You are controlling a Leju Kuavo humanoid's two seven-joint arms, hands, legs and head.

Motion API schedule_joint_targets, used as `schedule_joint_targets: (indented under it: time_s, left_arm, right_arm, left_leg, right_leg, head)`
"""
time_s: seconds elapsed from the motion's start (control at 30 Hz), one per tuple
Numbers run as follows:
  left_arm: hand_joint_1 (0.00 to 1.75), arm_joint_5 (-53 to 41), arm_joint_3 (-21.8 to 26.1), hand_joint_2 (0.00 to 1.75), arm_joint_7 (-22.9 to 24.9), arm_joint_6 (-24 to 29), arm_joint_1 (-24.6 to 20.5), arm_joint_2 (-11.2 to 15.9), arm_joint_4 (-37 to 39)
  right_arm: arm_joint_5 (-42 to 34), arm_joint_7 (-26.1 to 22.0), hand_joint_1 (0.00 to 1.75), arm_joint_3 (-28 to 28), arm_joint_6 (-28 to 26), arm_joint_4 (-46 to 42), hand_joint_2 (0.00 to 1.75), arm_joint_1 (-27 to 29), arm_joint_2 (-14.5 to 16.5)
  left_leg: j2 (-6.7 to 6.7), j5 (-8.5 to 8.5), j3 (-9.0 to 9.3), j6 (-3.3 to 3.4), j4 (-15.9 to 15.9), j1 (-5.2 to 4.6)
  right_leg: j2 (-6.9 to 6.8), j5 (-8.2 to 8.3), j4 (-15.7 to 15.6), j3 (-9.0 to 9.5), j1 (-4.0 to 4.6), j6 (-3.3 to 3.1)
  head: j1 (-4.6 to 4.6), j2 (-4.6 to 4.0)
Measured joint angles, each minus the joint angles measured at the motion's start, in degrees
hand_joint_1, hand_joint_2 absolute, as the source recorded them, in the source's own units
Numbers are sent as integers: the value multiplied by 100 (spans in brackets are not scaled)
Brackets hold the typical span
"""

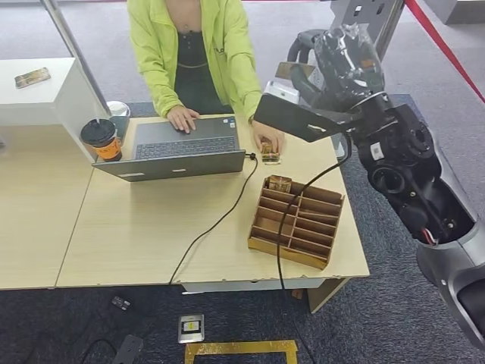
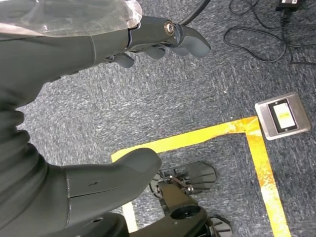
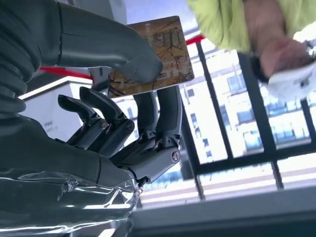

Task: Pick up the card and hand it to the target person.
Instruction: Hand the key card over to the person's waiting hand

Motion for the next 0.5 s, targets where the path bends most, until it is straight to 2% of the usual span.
schedule_joint_targets:
  time_s: [0.13,0.27,0.37,0.5]
  left_arm:
    - [0,-161,-33,175,68,-60,-87,-10,-1]
    - [0,-295,-118,175,176,-129,-242,-47,-1]
    - [0,-337,-189,175,214,-144,-331,-81,-1]
    - [0,-358,-266,175,222,-147,-402,-119,-1]
  right_arm:
    - [350,78,175,89,-344,225,175,-479,-66]
    - [726,-59,175,321,-823,1007,175,-823,24]
    - [963,-158,175,545,-1082,1797,175,-988,236]
    - [1209,-202,175,831,-1326,3019,175,-1163,700]
  left_leg:
    - [-2,0,-5,0,-1,0]
    - [-16,5,-10,0,-2,1]
    - [-27,9,-15,1,-2,1]
    - [-32,11,-15,0,-2,1]
  right_leg:
    - [-2,0,0,1,0,0]
    - [-17,1,2,6,0,0]
    - [-25,1,4,7,0,0]
    - [-28,1,6,6,1,0]
  head:
    - [-1,0]
    - [-2,0]
    - [4,0]
    - [3,0]
